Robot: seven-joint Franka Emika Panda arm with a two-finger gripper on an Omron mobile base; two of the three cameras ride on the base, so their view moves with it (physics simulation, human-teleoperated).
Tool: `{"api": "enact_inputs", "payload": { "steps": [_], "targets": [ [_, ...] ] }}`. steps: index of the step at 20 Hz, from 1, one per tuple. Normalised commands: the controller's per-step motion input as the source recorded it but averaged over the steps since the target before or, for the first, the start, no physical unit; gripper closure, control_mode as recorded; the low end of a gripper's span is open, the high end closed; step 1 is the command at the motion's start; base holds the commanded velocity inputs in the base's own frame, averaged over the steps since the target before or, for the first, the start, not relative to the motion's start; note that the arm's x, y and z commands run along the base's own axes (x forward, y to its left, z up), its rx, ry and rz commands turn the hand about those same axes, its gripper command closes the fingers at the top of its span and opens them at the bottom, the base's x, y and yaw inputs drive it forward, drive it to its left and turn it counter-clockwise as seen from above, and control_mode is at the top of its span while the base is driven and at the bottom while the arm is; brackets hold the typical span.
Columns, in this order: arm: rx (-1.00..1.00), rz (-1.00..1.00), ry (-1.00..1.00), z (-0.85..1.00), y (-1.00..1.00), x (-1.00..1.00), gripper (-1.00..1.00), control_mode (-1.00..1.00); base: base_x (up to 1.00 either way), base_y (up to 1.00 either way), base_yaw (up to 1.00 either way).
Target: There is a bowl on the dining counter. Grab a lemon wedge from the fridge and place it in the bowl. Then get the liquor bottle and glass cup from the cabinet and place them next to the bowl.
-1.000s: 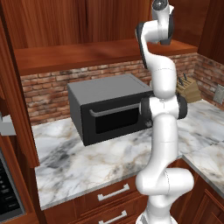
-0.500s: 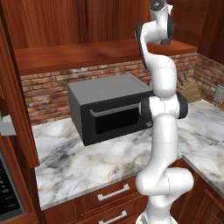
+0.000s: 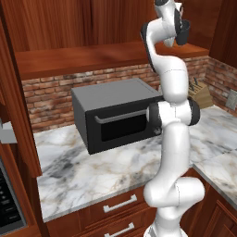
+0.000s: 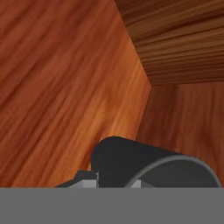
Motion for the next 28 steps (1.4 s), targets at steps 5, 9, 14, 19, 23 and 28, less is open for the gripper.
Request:
{"api": "enact_inputs", "payload": {
  "steps": [5,9,14,19,23,28],
  "targets": [
    [0.0,0.0,0.0,-0.2,0.16,-0.56,1.0,-1.0,0.0,0.0,0.0],
    [0.0,0.0,0.0,-0.25,0.32,-0.59,1.0,-1.0,0.0,0.0,0.0],
    [0.0,0.0,-0.01,-0.32,0.37,-0.97,1.0,-1.0,0.0,0.0,0.0],
    [0.0,0.01,-0.06,-0.61,0.23,-1.0,1.0,-1.0,0.0,0.0,0.0],
    [0.0,0.05,-0.01,-0.71,0.08,-1.0,1.0,-1.0,0.0,0.0,0.0],
    [0.0,0.07,0.0,-0.56,0.0,-1.0,1.0,-1.0,0.0,0.0,0.0]
  ]
}}
